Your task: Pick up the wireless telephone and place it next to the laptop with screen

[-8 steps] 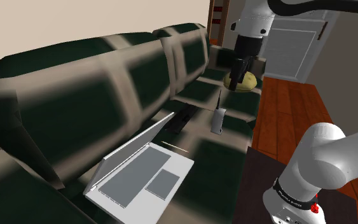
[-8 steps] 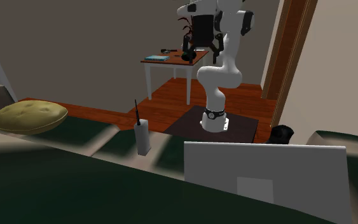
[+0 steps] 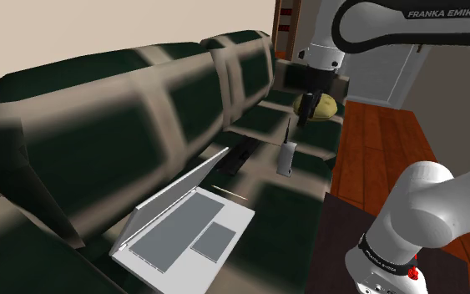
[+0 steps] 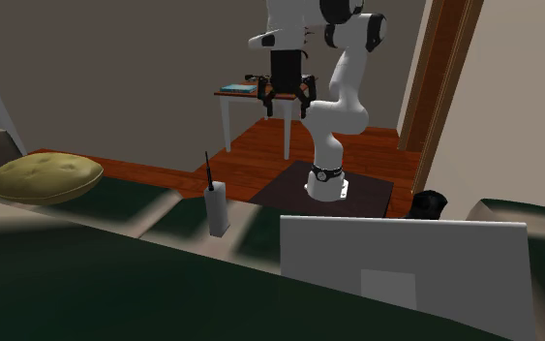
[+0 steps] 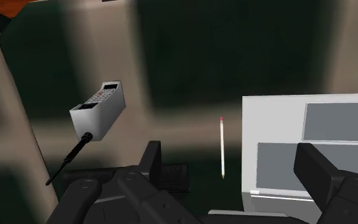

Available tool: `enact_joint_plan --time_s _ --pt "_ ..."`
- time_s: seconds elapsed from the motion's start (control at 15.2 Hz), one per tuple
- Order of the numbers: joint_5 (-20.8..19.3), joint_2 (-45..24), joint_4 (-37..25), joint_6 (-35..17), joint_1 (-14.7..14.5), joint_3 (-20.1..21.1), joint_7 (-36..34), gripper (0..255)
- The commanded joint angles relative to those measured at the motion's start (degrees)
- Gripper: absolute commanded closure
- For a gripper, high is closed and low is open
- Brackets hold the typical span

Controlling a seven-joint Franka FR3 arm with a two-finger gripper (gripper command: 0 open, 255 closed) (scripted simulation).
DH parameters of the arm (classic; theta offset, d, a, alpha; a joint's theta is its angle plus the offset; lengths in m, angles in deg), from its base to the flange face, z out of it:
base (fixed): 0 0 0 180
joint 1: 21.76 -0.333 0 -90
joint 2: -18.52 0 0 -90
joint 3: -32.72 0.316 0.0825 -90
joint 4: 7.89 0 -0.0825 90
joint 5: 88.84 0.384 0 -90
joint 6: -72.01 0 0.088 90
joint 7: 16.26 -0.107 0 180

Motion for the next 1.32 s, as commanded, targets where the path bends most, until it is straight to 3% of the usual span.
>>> enact_joint_plan --time_s 0.0,0.73,1.25 --pt "-1.4 -1.1 2.1 -3.5 0.6 -1.7 2.3 0" --pt "-6.7 -14.7 6.5 -23.0 3.3 -11.2 13.6 0" --pt "-5.2 -30.3 3.3 -36.6 3.3 -18.3 23.4 0"
